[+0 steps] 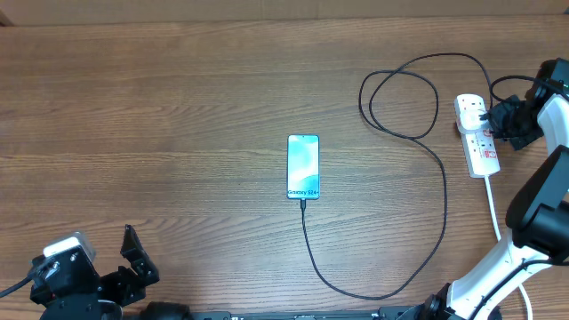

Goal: Plug charger to phone and switch on socket

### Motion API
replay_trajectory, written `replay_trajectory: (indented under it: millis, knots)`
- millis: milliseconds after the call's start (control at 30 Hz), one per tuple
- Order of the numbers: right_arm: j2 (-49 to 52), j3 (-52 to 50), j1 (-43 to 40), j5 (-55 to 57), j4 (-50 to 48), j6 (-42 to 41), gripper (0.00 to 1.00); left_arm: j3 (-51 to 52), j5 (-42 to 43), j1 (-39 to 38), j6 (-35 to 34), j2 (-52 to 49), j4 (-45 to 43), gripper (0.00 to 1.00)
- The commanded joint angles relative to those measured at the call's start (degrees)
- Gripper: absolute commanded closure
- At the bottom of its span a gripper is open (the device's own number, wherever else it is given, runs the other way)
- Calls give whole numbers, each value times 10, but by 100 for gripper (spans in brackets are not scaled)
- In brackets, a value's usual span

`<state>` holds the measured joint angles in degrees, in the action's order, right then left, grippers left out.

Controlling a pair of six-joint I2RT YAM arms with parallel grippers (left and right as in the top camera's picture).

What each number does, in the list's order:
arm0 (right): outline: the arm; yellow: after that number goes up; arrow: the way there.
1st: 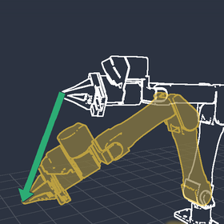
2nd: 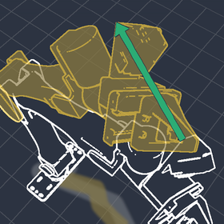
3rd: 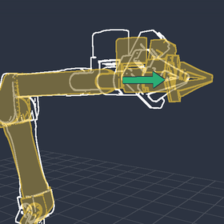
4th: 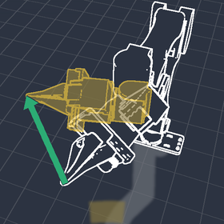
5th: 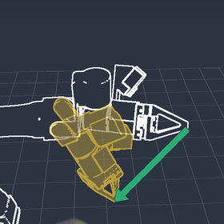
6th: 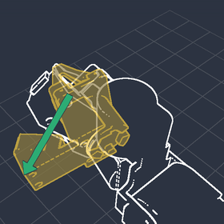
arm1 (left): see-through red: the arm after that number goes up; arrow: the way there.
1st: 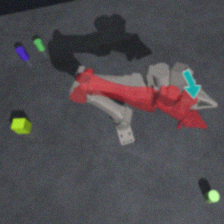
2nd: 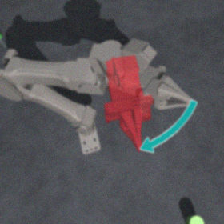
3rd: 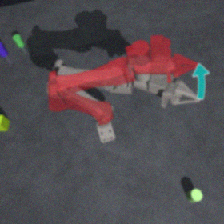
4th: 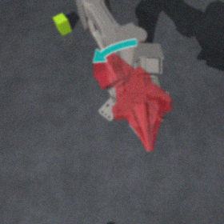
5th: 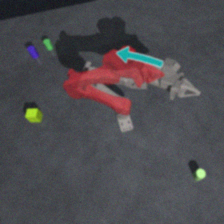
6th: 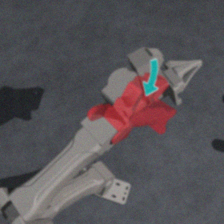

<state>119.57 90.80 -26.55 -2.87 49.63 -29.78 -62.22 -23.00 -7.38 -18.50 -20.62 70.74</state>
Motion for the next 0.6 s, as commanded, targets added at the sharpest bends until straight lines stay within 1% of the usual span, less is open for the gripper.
replay_trajectory:
  millis: [0, 100, 167, 300, 367, 467, 533, 567]
  knots:
    - [35, 15, 16, -11, 0, 3, 96, 2, -10, 4, -8, 6, 0, 0]
    - [59, 15, 28, -12, -1, 9, 96, 2, -10, 4, -8, 6, 0, 0]
    - [64, 15, 38, -12, 1, 37, 96, 2, -10, 4, -8, 6, 0, 0]
    - [37, 24, 40, -11, 26, 44, 96, 2, -10, 4, -8, 7, 0, 0]
    - [0, 40, 33, -11, 41, 44, 96, 2, -10, 4, -8, 16, 0, 1]
    - [-92, 74, 16, -18, 68, 44, 96, 2, -10, 4, -8, 54, 0, 0]
    - [-152, 90, 1, -51, 72, 44, 96, 2, -10, 4, -8, 76, 0, 0]
    - [-191, 103, -11, -90, 70, 44, 96, 2, -10, 4, -8, 87, 0, 1]
